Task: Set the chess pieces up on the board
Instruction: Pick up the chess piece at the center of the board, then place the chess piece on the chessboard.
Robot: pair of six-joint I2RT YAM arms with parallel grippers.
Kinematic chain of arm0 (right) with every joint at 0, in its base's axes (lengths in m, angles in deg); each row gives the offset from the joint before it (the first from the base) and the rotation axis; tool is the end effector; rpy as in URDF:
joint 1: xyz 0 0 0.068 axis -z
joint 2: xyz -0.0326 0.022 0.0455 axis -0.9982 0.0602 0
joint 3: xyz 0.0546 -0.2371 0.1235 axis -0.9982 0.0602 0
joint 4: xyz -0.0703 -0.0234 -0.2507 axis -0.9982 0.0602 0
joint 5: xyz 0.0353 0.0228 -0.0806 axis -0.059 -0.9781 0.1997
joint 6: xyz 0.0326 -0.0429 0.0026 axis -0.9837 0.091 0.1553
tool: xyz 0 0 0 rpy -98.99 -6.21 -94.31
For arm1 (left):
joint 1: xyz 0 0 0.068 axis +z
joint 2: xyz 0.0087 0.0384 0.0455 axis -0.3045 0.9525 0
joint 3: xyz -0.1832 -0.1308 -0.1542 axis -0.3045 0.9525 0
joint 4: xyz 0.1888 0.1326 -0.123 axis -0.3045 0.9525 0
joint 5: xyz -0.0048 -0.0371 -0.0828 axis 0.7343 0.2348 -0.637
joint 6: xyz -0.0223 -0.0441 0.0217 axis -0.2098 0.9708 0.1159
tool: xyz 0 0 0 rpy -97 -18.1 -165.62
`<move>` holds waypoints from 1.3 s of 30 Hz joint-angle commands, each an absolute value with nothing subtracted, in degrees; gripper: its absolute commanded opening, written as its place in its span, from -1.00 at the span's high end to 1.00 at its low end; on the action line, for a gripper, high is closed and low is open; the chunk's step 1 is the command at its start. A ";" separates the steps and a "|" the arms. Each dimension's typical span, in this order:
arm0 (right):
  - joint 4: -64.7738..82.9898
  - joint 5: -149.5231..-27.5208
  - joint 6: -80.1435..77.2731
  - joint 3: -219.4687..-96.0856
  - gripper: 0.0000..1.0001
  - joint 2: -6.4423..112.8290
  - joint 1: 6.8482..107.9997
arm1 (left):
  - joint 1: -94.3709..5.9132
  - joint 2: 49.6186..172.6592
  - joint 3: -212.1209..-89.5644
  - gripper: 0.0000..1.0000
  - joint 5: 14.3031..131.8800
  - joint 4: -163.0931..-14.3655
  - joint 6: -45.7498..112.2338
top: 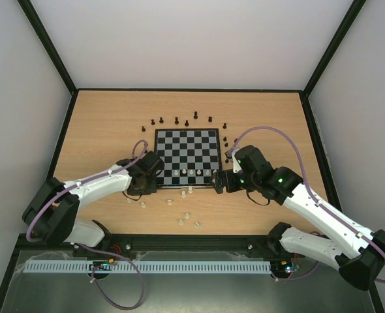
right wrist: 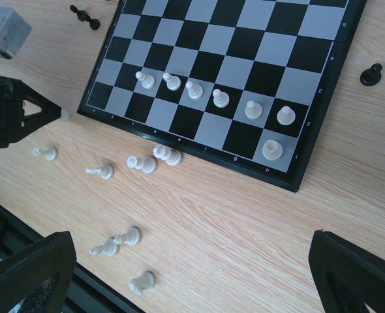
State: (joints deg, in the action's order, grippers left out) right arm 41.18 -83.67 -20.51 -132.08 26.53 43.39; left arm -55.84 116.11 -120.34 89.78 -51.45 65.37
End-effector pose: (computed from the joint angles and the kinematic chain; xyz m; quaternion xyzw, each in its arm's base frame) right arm 0.1466 0.1398 0.3027 -0.1452 0.8835 0.2701 0.3542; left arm 0.1880 -0.1408 0.1625 -0.0585 0.9858 -0.0366 0.1533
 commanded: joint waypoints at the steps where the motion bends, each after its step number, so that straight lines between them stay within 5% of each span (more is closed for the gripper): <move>1: 41.64 -83.61 -19.93 -131.22 -0.97 25.81 42.87 | -57.15 113.82 -126.92 0.95 90.99 -44.96 64.14; 13: 42.11 -82.37 -20.13 -131.59 -0.97 26.79 42.87 | -58.13 122.10 -143.51 0.90 91.47 -39.84 56.65; 39: 42.32 -81.01 -20.57 -131.53 -0.97 27.57 42.88 | -59.39 136.57 -149.27 0.86 88.73 -45.62 52.25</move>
State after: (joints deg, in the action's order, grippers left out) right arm 41.20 -81.46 -20.60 -132.08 27.36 43.29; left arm -59.18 135.96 -148.15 88.84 -46.20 52.93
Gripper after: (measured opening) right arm 0.986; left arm 0.083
